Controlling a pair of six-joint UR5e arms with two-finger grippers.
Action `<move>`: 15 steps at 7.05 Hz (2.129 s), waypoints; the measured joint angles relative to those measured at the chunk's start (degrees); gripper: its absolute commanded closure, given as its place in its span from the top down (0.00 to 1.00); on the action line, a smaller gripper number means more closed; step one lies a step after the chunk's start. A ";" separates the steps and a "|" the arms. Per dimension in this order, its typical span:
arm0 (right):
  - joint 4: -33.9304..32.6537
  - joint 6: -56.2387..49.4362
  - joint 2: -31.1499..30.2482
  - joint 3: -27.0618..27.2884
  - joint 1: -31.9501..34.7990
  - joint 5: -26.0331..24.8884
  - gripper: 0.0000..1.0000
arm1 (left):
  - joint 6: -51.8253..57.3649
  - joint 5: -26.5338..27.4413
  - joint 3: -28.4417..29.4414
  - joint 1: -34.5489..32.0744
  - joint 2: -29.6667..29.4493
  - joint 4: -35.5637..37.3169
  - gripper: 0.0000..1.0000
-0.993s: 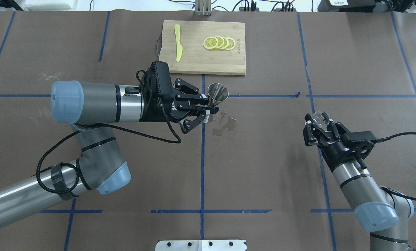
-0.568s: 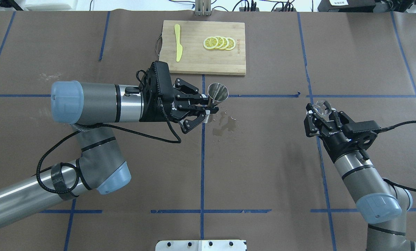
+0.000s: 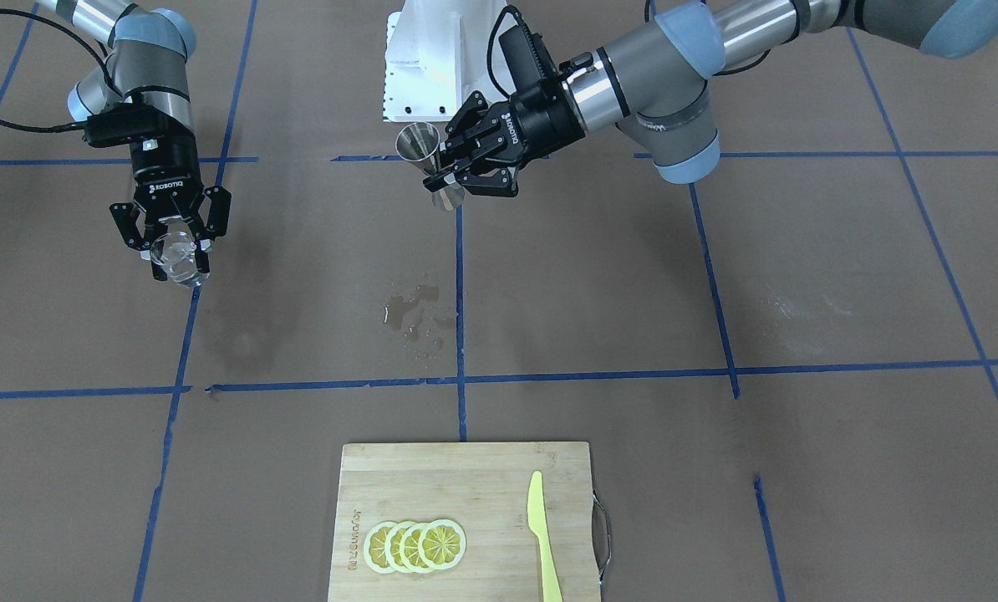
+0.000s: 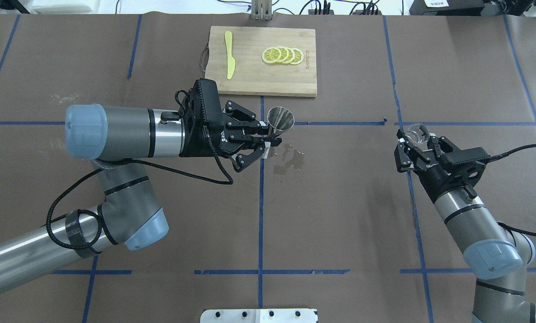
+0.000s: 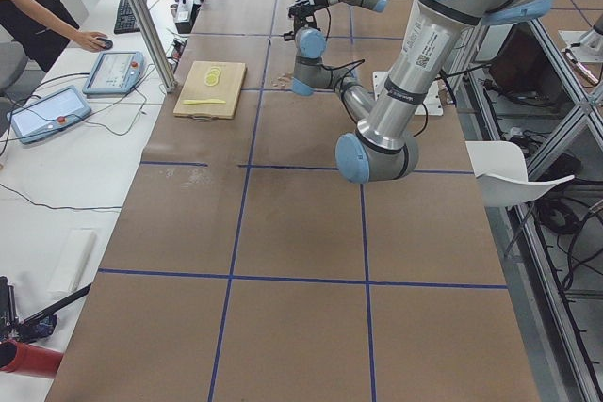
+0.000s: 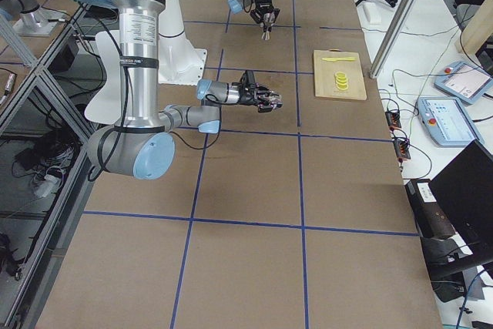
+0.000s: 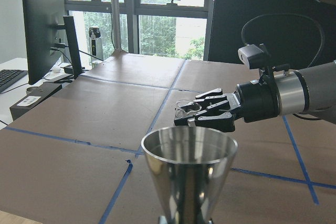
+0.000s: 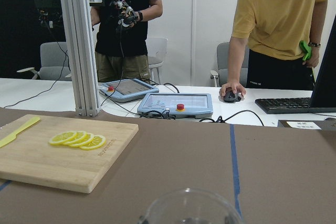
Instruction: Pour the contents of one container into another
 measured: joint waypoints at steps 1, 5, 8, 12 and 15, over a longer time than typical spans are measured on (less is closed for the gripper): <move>1.32 -2.68 -0.20 0.45 0.66 0.79 0.00 | 0.06 0.01 -0.13 0.00 0.17 0.00 0.00; 0.22 -4.49 -0.18 2.43 2.69 7.37 0.00 | 0.01 -0.03 -1.05 0.00 0.92 0.00 0.00; -17.48 -4.76 0.29 14.97 3.09 11.52 0.00 | 2.93 0.49 -0.87 0.06 1.48 -0.16 0.00; -35.08 -4.70 8.85 21.78 2.95 14.40 0.00 | 7.59 1.95 -0.31 0.26 1.50 -0.20 0.00; -45.46 -4.74 16.79 23.53 2.86 14.66 0.00 | 7.66 2.05 0.31 0.35 1.54 -0.18 0.00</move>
